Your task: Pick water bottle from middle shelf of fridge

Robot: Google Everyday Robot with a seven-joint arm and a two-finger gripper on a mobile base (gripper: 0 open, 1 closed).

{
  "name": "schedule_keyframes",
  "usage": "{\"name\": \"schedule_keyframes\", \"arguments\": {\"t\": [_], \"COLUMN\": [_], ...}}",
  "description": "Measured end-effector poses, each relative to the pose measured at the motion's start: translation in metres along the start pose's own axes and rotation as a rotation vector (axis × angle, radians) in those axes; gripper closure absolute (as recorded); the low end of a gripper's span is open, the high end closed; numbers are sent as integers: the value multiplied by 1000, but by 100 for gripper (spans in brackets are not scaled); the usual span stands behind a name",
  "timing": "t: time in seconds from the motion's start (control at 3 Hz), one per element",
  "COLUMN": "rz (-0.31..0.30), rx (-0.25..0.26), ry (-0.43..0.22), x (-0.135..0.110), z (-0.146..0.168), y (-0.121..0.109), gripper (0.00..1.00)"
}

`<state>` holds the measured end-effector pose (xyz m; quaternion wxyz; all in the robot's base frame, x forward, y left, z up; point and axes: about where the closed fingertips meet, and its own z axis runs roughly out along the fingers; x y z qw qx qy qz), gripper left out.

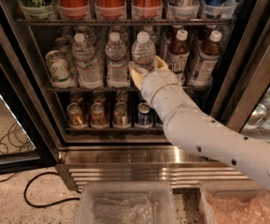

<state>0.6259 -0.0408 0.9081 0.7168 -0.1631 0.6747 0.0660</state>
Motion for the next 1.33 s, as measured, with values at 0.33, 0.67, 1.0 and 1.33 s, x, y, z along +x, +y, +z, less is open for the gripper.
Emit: {"name": "schedule_keyframes", "arguments": {"t": [0.33,0.67,1.0,1.33], "rz": [-10,-22,-23,-25], "rx": [2,5,-5,-17], "ry": [7,45,86,99], "x": [-4,3,13,16], "z": [-35,-66,-85,-91], "y": [10,19,27,33], "gripper": [100,100,100,100]}}
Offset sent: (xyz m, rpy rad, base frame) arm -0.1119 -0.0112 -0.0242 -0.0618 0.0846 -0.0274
